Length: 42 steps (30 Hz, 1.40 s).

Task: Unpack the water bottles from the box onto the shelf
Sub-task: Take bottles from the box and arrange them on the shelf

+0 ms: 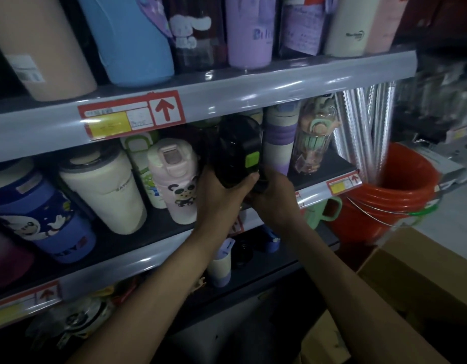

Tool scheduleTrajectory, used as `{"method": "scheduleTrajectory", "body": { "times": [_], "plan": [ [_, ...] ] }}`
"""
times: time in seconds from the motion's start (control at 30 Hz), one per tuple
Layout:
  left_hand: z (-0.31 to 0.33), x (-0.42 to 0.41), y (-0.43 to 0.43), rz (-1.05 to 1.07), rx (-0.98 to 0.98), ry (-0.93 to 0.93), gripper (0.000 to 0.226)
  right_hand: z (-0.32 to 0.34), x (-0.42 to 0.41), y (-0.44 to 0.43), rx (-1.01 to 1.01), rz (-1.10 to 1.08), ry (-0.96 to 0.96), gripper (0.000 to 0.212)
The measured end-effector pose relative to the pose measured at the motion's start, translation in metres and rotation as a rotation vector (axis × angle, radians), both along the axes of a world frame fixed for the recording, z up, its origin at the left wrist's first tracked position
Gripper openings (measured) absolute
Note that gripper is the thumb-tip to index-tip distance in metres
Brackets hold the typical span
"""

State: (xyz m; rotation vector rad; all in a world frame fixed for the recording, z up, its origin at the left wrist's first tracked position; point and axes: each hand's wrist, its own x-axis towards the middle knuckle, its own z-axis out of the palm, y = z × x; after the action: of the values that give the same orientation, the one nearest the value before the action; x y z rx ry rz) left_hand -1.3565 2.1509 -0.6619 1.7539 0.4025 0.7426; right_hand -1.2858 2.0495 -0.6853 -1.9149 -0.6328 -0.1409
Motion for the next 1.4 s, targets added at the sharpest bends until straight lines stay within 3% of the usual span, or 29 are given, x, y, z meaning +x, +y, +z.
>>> {"method": "scheduleTrajectory", "body": {
  "times": [0.2,0.37,0.67,0.83,1.4],
  "plan": [
    [-0.001,0.004,-0.003,0.034,0.020,0.074,0.057,0.001,0.003,0.004,0.004,-0.026,0.041,0.028],
    [-0.003,0.007,-0.005,0.051,0.009,0.104,0.042,0.006,0.005,0.006,0.039,-0.002,0.095,0.050],
    [-0.008,0.008,-0.005,0.093,-0.038,0.111,0.025,0.004,0.017,0.008,0.006,0.005,0.073,0.045],
    [-0.007,0.010,-0.004,0.095,-0.057,0.097,0.023,0.001,0.022,0.009,-0.004,0.001,0.040,0.033],
    [-0.003,0.005,-0.014,0.066,-0.114,0.164,0.037,-0.002,0.013,0.011,-0.100,0.005,-0.001,0.034]
  ]
}}
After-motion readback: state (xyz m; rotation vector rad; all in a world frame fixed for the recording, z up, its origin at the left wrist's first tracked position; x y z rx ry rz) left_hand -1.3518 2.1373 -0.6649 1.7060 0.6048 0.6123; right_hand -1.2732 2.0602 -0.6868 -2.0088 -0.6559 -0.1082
